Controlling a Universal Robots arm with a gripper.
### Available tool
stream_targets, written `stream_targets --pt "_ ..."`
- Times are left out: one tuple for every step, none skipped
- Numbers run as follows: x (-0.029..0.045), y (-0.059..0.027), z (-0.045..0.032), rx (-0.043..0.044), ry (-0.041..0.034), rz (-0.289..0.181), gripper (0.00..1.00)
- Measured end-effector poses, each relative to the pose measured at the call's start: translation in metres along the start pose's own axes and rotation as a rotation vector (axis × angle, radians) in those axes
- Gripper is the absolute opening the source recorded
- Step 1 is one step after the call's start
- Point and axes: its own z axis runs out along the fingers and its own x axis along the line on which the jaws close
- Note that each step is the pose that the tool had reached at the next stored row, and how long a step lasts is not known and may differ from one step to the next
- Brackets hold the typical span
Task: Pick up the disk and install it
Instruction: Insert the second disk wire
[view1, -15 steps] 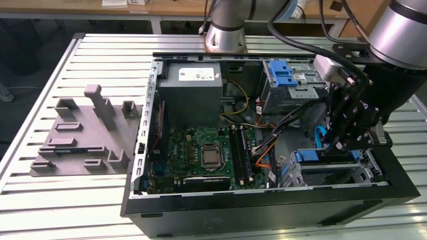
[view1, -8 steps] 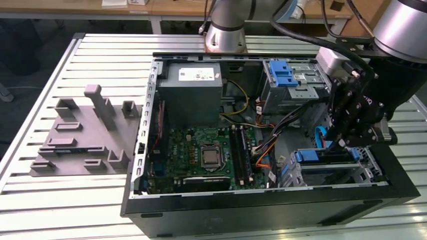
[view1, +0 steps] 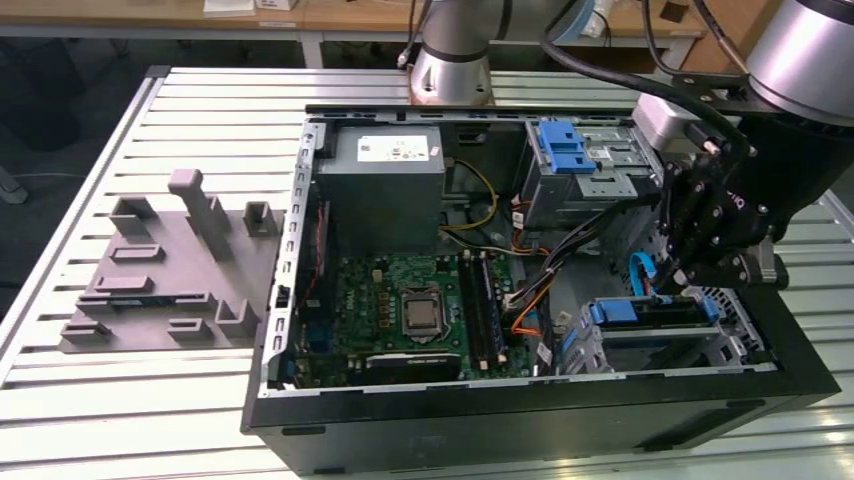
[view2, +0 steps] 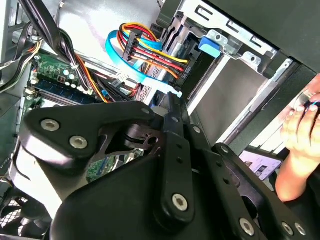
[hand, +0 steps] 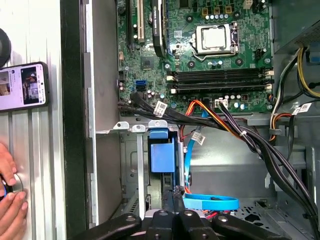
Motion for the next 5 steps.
stream_targets --pt "0.0 0.0 0.0 0.0 0.0 0.0 0.11" --pt "0.0 0.0 -0.0001 0.0 0.0001 0.0 0.11" --pt "0.0 0.0 -0.0001 0.0 0.0 0.0 0.11" --pt "0.0 0.0 -0.0001 0.0 0.0 0.0 0.11" --pt "0.0 0.0 -0.0001 0.0 0.0 0.0 0.11"
